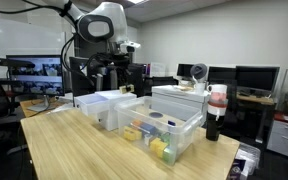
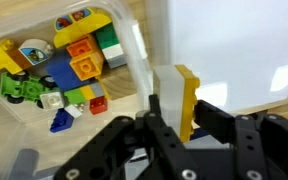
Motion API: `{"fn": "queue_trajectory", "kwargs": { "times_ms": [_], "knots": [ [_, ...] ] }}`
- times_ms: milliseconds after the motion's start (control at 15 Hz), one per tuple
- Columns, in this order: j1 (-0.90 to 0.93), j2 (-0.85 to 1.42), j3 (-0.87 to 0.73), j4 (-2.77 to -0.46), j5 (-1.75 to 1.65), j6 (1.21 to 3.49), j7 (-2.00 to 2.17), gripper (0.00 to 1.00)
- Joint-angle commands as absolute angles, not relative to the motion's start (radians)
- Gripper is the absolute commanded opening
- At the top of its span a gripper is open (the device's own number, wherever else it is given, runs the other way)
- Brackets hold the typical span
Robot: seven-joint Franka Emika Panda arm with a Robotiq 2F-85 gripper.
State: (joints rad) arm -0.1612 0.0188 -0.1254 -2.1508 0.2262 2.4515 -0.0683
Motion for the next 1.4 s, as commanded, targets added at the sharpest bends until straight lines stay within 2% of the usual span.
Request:
{"fn": "queue_trajectory", "kwargs": {
  "times_ms": [0,600,1333],
  "knots": [
    [-0.127,-0.069,-0.106,-2.246,0.314,2.46,-0.188,0.15],
    [-0.034,-0.184,-0.089,-2.358,0.369,2.358,-0.285,0.15],
    [0.016,-0.335,-0.073,-2.526,0.325,2.339,-0.233,0.15]
  ]
}}
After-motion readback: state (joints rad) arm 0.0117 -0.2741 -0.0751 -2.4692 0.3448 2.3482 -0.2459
